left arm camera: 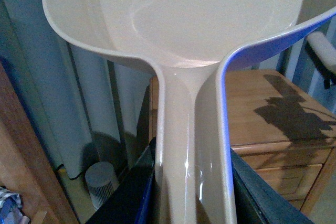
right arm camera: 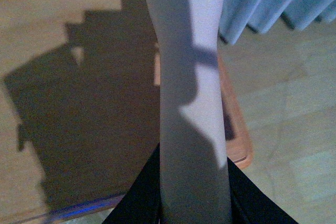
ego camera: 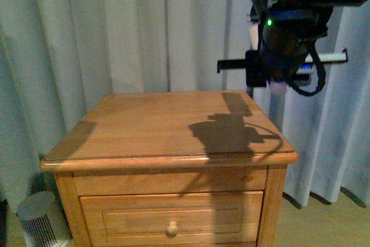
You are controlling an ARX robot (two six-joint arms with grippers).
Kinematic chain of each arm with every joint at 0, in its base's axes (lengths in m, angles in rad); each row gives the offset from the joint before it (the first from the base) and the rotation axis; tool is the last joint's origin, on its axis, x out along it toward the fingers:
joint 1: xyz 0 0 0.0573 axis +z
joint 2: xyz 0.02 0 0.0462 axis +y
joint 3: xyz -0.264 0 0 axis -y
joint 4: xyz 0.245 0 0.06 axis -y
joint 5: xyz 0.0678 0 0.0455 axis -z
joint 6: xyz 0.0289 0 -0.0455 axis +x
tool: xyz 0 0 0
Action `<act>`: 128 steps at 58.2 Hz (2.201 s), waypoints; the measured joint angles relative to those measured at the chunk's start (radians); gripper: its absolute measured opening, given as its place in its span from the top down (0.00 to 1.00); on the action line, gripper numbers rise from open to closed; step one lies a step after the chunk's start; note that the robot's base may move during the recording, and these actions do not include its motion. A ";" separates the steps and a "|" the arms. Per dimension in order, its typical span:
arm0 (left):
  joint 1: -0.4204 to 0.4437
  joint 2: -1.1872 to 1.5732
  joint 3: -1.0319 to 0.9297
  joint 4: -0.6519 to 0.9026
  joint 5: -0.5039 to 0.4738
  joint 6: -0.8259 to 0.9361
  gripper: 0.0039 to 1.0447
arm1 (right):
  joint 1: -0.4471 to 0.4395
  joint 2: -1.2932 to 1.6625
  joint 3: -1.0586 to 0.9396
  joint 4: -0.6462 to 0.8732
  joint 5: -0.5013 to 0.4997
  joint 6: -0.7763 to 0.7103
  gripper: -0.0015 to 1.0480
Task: Clean up trash
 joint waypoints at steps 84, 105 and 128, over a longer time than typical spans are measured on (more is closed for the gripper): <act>0.000 0.000 0.000 0.000 0.000 0.000 0.74 | 0.148 -1.253 -1.164 0.584 0.137 -0.406 0.82; -0.002 0.003 0.000 0.000 0.006 0.000 0.74 | 0.148 -1.257 -1.164 0.584 0.144 -0.399 0.82; -0.003 0.003 -0.002 0.002 -0.009 -0.001 0.74 | 0.152 -1.255 -1.166 0.586 0.135 -0.396 0.82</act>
